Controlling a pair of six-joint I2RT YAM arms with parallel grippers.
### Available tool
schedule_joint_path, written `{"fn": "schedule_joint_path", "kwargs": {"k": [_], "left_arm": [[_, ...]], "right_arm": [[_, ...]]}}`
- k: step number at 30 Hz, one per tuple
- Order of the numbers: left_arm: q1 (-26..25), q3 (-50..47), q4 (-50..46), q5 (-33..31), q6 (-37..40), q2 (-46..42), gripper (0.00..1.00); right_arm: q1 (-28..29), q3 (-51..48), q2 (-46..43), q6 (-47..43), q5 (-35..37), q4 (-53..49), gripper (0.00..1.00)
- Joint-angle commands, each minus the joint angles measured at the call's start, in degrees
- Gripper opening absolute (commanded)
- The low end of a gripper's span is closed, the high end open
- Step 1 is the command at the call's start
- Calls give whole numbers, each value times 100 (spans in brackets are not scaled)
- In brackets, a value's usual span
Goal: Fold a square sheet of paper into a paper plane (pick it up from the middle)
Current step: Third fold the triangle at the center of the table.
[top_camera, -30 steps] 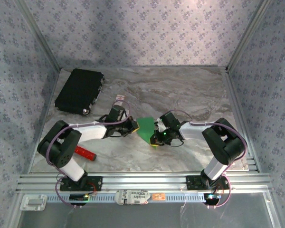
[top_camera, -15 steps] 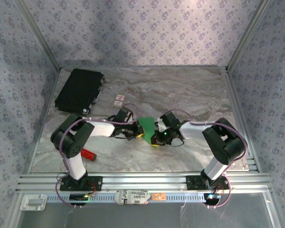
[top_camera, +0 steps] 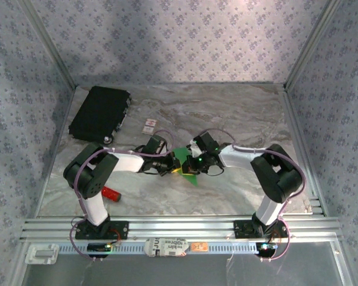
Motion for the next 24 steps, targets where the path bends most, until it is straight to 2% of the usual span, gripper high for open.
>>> {"fn": "schedule_joint_path", "kwargs": {"k": [1,5,15,24], "left_arm": [[-9,-173,-474,-237,82,176,5],[-4,-171,-466,-235,92,183,4],[25,-171,-398,-180,103,295,1],[23,-215,-303,-143,61,325,1]], "right_arm": [[94,33,328,200,274,-93,1],[90,-183,304,157,447,-135,1],[59,-185,-232,162,214,-230,1],[197,88,263,306,335,152,2]]}}
